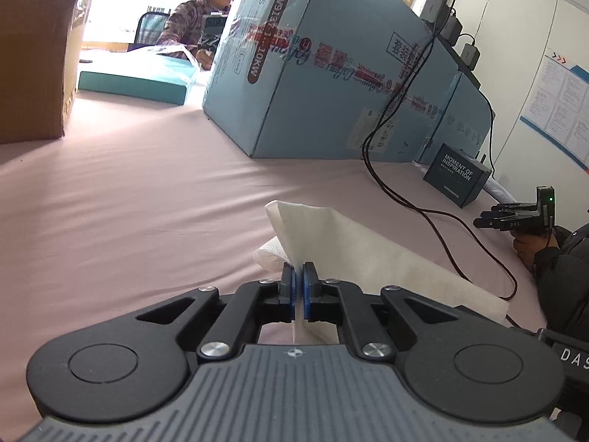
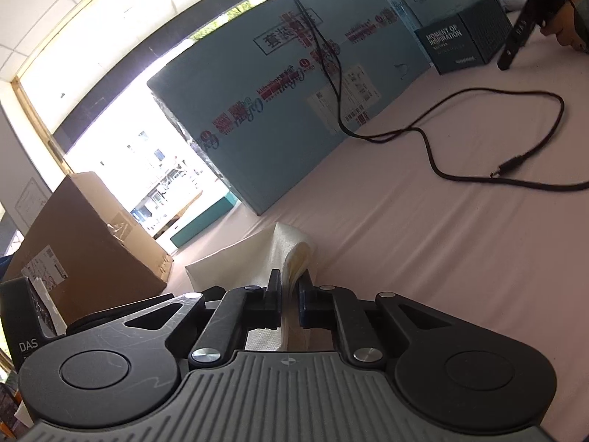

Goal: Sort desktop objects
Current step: 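Lift the white napkin with the left gripper toward the white box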

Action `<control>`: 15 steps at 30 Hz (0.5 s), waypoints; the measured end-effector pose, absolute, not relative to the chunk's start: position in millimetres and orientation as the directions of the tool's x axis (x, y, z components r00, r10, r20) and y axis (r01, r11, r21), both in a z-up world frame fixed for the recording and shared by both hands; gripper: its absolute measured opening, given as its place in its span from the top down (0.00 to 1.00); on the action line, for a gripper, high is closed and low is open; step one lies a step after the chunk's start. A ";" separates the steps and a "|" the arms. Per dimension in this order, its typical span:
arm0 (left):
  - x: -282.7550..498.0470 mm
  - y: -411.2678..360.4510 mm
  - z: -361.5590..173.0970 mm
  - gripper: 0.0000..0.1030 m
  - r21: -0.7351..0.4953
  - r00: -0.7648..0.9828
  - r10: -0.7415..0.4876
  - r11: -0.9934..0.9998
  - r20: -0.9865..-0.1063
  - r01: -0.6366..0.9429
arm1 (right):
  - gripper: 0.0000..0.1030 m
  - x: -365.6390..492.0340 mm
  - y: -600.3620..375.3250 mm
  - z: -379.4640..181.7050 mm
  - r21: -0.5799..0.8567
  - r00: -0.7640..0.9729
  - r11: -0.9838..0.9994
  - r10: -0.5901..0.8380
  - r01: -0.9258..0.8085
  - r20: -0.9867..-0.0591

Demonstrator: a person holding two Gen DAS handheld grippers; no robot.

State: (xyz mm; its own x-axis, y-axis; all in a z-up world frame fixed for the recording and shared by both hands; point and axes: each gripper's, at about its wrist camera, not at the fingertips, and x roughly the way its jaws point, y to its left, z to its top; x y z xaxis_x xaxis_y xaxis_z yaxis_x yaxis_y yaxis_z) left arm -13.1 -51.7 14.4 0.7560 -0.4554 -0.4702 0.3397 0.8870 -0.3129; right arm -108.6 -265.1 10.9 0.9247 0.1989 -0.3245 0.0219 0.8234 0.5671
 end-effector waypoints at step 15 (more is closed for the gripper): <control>-121.0 43.8 79.7 0.97 -0.253 0.923 -0.293 0.940 -0.250 0.229 | 0.94 -139.2 -178.9 93.0 0.325 0.924 0.897 0.359 -0.300 -0.135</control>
State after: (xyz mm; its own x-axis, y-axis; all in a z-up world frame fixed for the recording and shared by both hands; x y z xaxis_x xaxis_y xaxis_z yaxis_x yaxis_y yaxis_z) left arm -121.0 43.8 79.7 0.9230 -0.2926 -0.2498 0.2293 0.9398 -0.2534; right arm -139.2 -178.9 93.0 0.9237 0.3585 -0.1348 -0.3005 0.8966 0.3254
